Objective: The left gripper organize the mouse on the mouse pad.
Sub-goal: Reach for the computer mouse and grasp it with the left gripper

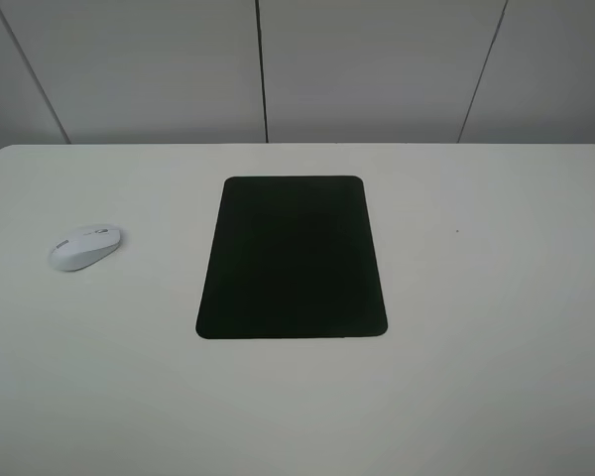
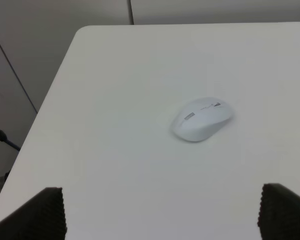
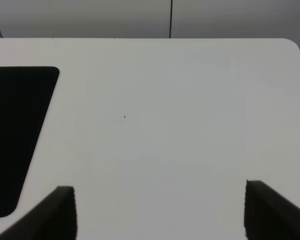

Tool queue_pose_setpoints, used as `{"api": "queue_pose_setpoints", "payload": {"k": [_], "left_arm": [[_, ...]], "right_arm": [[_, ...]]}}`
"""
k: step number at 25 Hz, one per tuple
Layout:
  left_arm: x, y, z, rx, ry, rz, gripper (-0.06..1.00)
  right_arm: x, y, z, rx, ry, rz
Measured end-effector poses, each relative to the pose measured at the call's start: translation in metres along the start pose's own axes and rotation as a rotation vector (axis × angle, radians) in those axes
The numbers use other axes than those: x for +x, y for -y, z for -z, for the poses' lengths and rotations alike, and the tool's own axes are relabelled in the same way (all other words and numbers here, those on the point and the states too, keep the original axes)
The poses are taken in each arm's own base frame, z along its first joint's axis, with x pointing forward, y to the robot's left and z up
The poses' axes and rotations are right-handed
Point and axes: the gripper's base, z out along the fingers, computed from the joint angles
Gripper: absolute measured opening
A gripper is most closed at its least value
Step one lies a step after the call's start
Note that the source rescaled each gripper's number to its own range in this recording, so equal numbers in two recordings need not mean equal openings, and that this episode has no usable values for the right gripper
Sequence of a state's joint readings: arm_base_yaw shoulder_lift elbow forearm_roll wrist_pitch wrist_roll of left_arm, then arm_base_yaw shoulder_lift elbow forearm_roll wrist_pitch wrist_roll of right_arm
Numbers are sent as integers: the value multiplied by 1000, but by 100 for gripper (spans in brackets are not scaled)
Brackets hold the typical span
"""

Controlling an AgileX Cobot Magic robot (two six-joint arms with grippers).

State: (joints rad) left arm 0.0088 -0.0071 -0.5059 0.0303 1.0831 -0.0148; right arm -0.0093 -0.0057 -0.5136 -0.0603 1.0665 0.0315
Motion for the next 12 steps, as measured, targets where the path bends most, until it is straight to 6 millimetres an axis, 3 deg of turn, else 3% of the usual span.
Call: {"api": "queue_pose_setpoints", "payload": {"k": [12], "left_arm": [[0,-3,0,-20,1,-16,100]], "right_arm": [[0,0,0,0,0,0]]}}
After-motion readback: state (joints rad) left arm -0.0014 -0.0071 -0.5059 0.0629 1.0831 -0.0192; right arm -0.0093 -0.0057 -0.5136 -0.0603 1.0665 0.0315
